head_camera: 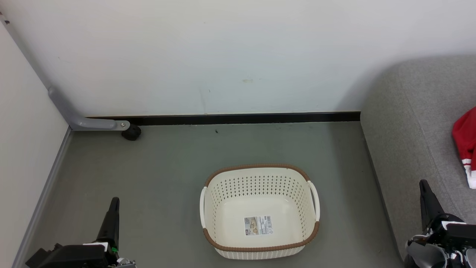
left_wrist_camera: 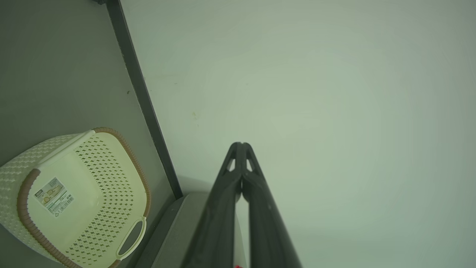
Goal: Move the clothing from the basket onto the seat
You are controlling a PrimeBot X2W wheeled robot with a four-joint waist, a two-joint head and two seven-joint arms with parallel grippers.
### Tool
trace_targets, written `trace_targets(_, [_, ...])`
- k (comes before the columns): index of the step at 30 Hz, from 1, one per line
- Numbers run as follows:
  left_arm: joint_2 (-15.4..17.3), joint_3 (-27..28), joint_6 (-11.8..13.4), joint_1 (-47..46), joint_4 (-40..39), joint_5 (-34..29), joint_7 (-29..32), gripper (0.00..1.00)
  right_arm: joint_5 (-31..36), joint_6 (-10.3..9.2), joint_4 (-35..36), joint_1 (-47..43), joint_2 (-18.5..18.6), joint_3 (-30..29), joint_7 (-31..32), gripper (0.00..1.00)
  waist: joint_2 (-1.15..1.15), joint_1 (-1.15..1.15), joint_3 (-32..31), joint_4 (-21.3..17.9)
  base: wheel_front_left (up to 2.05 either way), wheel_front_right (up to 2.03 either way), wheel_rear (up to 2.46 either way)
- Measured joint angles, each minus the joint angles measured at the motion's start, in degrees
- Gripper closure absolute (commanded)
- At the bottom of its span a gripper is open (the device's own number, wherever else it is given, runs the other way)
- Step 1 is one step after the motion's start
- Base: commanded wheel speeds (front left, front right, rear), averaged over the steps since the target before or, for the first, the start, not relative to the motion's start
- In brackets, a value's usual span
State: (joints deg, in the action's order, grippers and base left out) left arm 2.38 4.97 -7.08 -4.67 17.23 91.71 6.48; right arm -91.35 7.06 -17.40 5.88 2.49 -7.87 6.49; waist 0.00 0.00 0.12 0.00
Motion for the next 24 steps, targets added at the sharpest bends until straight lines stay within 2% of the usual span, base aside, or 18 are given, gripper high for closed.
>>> trace_targets(24, [0.0, 0.0, 0.0, 0.0, 0.0, 0.0, 0.0, 1.0, 0.0, 0.0, 0.0, 0.0, 0.0, 0.0, 0.0, 1.0, 0.0, 0.0, 0.0, 0.0, 0.0, 0.0, 0.0])
